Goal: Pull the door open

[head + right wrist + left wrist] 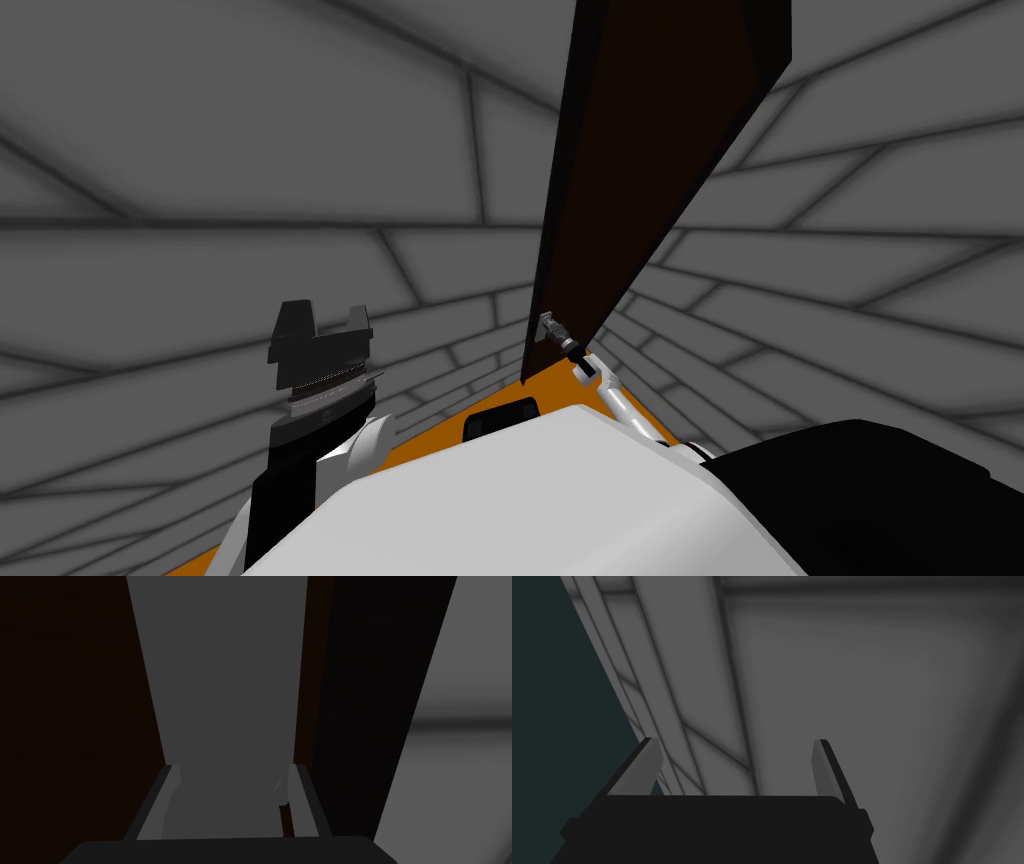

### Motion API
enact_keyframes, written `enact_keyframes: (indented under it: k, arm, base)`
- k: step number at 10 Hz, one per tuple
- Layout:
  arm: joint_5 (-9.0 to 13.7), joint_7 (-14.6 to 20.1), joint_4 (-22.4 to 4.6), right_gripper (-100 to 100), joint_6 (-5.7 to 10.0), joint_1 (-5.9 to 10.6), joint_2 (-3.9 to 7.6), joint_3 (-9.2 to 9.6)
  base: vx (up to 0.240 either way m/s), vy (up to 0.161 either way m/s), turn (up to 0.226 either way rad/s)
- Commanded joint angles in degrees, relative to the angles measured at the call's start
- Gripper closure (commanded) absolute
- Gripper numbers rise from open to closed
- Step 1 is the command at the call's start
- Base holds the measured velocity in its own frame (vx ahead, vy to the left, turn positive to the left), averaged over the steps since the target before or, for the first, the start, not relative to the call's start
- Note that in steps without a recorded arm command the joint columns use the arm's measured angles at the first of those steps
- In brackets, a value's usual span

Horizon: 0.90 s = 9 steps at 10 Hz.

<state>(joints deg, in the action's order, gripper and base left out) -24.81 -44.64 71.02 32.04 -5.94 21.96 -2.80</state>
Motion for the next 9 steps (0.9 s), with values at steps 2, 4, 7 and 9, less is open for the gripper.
enact_keyframes:
  k: [2,4,7,9]
  arm:
    - [-0.03,0.0,0.07,100,-0.07,-0.04,-0.04,0.09]
    - [-0.03,0.0,0.07,100,-0.07,-0.04,-0.04,0.09]
    - [1.29,2.69,-0.48,100,-0.22,0.52,-0.06,0.27]
    - [2.54,5.16,-0.97,100,-0.3,1.01,-0.15,0.49]
  base:
    - [-0.014,-0.012,0.002]
    - [-0.005,-0.002,0.002]
    - [-0.025,-0.019,0.04]
    - [-0.055,-0.034,0.06]
